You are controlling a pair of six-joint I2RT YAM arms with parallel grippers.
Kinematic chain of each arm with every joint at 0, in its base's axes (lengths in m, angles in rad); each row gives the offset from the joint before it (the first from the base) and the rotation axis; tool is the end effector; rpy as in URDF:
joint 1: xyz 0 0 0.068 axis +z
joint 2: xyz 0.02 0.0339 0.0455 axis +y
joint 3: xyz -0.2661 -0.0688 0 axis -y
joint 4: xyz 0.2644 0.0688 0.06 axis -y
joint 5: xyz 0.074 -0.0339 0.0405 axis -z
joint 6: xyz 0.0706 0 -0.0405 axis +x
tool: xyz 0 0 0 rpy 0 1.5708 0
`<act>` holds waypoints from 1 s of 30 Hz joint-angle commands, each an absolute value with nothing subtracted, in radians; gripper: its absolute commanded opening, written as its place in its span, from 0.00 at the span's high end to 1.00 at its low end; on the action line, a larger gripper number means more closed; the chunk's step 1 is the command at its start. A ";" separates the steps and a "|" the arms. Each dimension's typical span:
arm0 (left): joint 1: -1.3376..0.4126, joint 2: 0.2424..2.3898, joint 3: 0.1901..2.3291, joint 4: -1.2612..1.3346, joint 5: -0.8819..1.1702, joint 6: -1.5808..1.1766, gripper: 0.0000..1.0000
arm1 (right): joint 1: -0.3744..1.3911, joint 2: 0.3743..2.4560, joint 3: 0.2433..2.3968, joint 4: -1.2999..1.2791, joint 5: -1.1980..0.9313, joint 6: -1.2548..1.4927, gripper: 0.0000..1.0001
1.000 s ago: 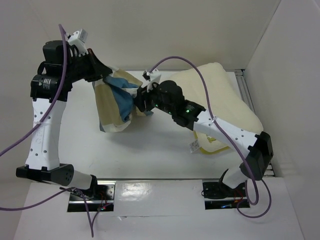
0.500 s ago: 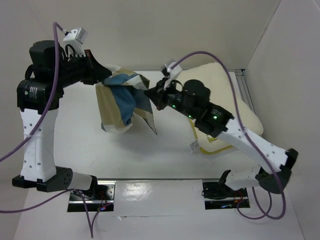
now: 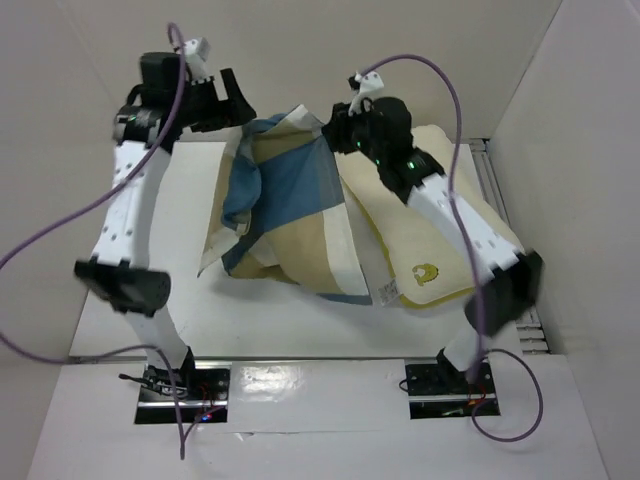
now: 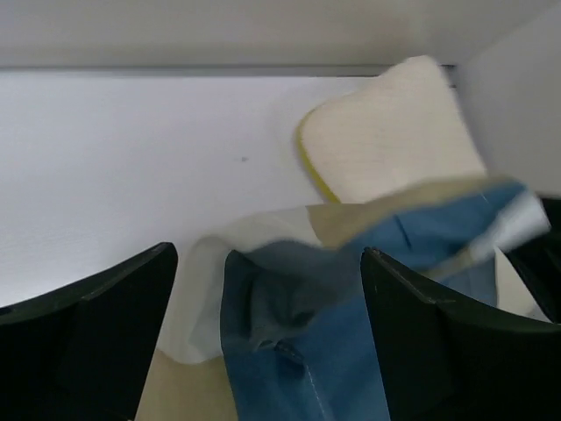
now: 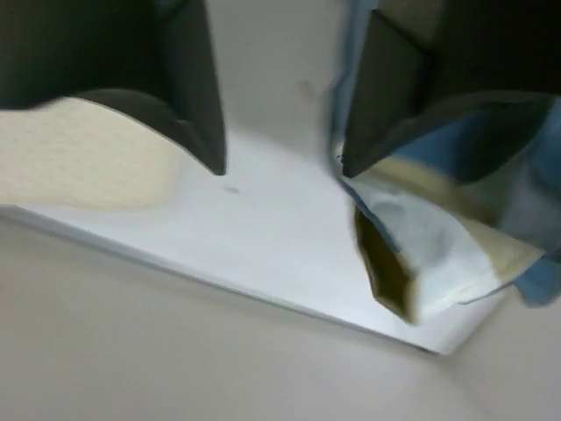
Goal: Put the pillow into the pillowcase
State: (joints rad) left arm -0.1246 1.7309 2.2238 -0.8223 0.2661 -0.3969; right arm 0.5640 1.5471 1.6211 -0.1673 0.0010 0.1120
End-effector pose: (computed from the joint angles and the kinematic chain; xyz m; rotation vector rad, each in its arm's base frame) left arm 0.3960 -0.0683 0.5082 -0.0788 1.9327 -0.6039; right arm 0.3524 0.2228 0.4454 -0.3778 1.6466 0.5094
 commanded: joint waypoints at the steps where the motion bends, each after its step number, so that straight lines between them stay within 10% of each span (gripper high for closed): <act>1: -0.103 1.891 2.269 -0.892 0.175 -0.411 0.01 | 0.399 1.849 1.806 -0.335 -0.120 0.152 0.30; 6: -0.114 1.778 1.887 -0.841 0.089 -0.411 0.09 | 0.399 1.870 1.752 -0.391 -0.051 0.182 0.00; 15: -0.114 1.654 1.402 -0.729 -0.107 -0.485 0.06 | 0.524 1.643 1.394 -0.420 -0.171 0.277 0.00; 22: -0.114 1.773 1.414 -0.649 -0.031 -0.485 0.03 | 0.874 1.729 1.359 -0.416 -0.166 0.279 0.00; 25: -0.114 1.841 1.462 -0.675 0.000 -0.485 0.24 | 0.983 1.834 1.402 -0.416 -0.146 0.279 0.00; 28: -0.095 1.868 1.506 -0.722 0.011 -0.494 0.96 | 1.020 1.932 1.440 -0.361 -0.144 0.302 0.00; 30: -0.083 1.868 1.535 -0.752 0.011 -0.494 1.00 | 1.032 1.976 1.454 -0.351 -0.117 0.317 0.08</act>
State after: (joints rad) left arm -0.1036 1.8732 1.4620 -0.7143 -0.0074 -0.4828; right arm 1.0470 1.9400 1.3876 -0.3965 -0.1547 0.2806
